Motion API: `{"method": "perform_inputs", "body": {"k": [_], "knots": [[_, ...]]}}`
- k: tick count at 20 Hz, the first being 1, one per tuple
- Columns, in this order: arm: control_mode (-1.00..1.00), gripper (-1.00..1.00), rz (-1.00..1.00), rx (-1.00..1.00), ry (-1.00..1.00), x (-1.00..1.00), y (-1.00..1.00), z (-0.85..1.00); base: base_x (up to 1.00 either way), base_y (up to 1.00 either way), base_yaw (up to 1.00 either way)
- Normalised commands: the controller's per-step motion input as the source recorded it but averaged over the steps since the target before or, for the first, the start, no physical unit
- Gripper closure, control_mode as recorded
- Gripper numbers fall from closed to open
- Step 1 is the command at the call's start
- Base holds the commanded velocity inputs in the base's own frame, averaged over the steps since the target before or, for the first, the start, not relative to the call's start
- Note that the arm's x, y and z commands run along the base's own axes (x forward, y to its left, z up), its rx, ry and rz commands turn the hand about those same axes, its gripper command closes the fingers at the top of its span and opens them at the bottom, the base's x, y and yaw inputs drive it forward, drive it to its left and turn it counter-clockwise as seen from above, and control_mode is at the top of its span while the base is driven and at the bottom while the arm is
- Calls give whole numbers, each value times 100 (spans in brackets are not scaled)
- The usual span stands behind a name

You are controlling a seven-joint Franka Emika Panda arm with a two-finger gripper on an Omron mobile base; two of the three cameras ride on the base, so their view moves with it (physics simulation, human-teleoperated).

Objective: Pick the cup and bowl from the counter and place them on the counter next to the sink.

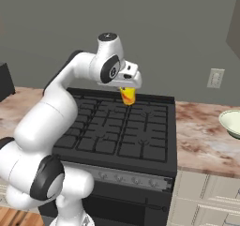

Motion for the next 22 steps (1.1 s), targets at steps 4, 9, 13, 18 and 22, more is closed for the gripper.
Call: {"method": "perform_inputs", "body": {"k": [4, 9, 13, 18, 22], "knots": [[-100, 100, -5, 8, 7, -18, 14, 1, 0, 0, 0], [-100, 100, 0, 1, 19, -18, 30, 4, 0, 0, 0], [-100, 100, 0, 0, 18, -21, 42, 0, 0, 0, 0], [-100, 100, 0, 1, 5, -37, 29, -1, 0, 0, 0], [-100, 100, 0, 8, 0, -34, 34, -22, 0, 0, 0]]}}
